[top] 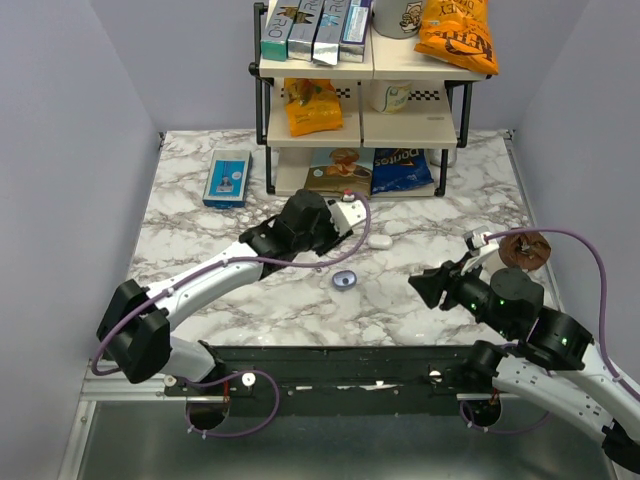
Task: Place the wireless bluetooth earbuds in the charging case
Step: Pick up the charging case at the center of the board.
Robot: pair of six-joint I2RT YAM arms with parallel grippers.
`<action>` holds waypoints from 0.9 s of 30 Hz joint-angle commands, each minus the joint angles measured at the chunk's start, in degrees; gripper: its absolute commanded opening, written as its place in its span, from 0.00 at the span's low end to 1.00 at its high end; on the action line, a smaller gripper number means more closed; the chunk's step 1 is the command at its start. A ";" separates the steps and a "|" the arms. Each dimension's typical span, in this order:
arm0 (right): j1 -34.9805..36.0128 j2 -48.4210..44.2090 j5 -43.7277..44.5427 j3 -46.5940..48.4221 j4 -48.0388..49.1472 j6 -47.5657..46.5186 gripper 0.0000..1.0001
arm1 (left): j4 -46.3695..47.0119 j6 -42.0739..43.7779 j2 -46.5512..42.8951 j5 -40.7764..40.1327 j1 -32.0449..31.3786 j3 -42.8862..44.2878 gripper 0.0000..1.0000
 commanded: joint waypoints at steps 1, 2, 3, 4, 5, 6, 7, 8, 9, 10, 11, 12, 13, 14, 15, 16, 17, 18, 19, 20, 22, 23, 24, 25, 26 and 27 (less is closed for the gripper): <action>0.06 0.31 0.24 -0.38 2.80 1.15 0.54 | -3.67 -32.67 -1.17 -19.88 1.68 4.85 0.19; -0.02 0.40 0.07 -0.56 3.16 1.32 0.54 | -5.61 -36.74 -0.64 -22.27 1.94 5.56 0.15; 0.06 0.57 -0.02 -0.56 3.94 1.41 0.54 | -6.67 -40.43 -0.38 -18.47 3.86 5.92 0.20; -0.02 1.01 -0.20 -0.56 4.30 1.50 0.54 | -5.98 -42.99 -0.11 -15.12 4.92 5.14 0.61; 0.06 1.36 -0.37 -0.56 4.56 1.59 0.54 | -4.76 -45.02 0.15 -7.52 6.06 4.17 0.82; 0.07 1.63 -0.55 -0.47 5.00 1.68 0.54 | -2.92 -47.48 0.06 -3.27 7.38 2.86 0.99; 0.07 1.98 -0.55 -0.38 5.09 1.85 0.54 | 2.41 -52.55 -0.37 -2.09 8.18 -0.90 0.99; 0.07 2.51 -0.64 -0.21 5.27 1.94 0.54 | 4.46 -55.04 -1.94 -3.21 7.92 -2.67 0.99; -0.02 2.77 -0.64 -0.03 5.27 2.11 0.54 | 6.31 -57.50 -2.83 -6.36 7.75 -4.26 0.99; 0.06 2.86 -0.73 0.06 5.27 2.29 0.54 | 7.72 -63.96 -3.88 -10.82 6.44 -6.36 0.99; 0.07 2.95 -0.90 0.15 5.18 2.47 0.54 | 7.12 -66.11 -5.46 -15.22 5.21 -6.64 0.99; 0.07 2.95 -0.90 0.23 5.18 2.47 0.53 | 5.99 -69.18 -5.91 -29.71 3.28 -6.39 0.99; 0.07 2.95 -0.82 0.15 5.27 2.64 0.54 | -2.73 -75.39 -5.83 -35.25 1.00 -3.16 0.99; 0.07 2.86 -0.47 0.06 5.27 2.64 0.54 | -6.12 -79.54 -4.35 -36.52 -0.59 -1.13 0.99; 0.07 2.95 -0.46 -0.20 5.62 2.64 0.54 | -8.50 -80.80 -3.20 -36.36 -0.95 0.63 0.99; 0.07 3.21 -0.38 -0.29 5.71 2.56 0.53 | -13.49 -82.20 -1.88 -35.31 -1.04 4.56 0.99; 0.07 3.39 -0.46 -0.29 5.88 2.56 0.54 | -15.28 -83.87 0.22 -33.91 -1.04 5.99 0.99; 0.07 3.56 -0.46 -0.29 6.23 2.56 0.54 | -15.21 -83.98 0.67 -32.85 -1.04 6.44 0.99; 0.07 4.17 -0.55 -0.29 6.41 2.56 0.54 | -14.68 -84.67 1.03 -30.58 -1.04 6.45 0.99; -0.02 4.44 -0.38 -0.29 6.41 2.73 0.54 | -13.90 -83.46 1.90 -28.30 -0.69 6.27 0.99; 0.07 4.88 -0.11 -0.21 6.41 2.99 0.54 | -13.44 -83.00 2.70 -26.35 -0.60 4.96 0.99; 0.07 4.97 -0.29 -0.21 6.50 2.82 0.54 | -12.32 -85.10 1.22 -26.43 -0.86 2.69 0.99; 0.07 4.97 -0.11 -0.12 6.15 2.73 0.54 | -8.83 -86.77 -0.62 -25.38 -0.87 -1.07 0.99; -0.02 4.80 -0.03 -0.12 5.97 2.73 0.54 | 1.74 -92.10 -2.90 -24.50 -0.87 -10.51 0.99; -0.02 4.71 0.06 -0.20 5.71 2.73 0.54 | 6.80 -95.02 -7.62 -26.23 -1.13 -14.86 0.99; 0.06 4.45 0.24 -0.38 5.62 2.73 0.54 | 10.16 -97.57 -9.58 -28.43 -2.09 -17.95 0.99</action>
